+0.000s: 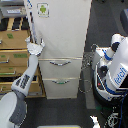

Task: Opening the fridge

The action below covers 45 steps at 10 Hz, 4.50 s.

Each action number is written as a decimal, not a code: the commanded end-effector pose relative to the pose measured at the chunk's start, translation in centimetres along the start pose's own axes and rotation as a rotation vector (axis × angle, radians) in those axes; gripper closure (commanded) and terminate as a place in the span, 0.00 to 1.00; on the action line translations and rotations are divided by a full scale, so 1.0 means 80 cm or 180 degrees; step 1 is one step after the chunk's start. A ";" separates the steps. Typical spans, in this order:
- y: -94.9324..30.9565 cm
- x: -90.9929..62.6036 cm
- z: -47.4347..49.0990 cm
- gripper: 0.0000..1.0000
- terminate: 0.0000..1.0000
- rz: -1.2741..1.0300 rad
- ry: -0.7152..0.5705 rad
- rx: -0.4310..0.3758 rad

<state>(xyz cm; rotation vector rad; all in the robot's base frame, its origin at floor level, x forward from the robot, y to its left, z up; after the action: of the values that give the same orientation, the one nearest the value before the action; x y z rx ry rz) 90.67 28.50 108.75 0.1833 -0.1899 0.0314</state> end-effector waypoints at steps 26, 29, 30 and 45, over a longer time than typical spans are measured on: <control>-0.172 -0.657 0.459 1.00 0.00 -0.3216 -0.0776 -0.1684; -0.118 -0.913 0.568 1.00 0.00 -0.4109 -0.0525 -0.2003; -0.071 -0.985 0.596 1.00 0.00 -0.4576 -0.0660 -0.1951; -0.537 -0.562 0.339 0.00 0.00 -0.4836 -0.0793 -0.1599</control>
<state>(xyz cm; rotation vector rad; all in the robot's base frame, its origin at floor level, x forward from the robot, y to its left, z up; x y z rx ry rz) 43.18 11.97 121.72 -0.1534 -0.2941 -1.2953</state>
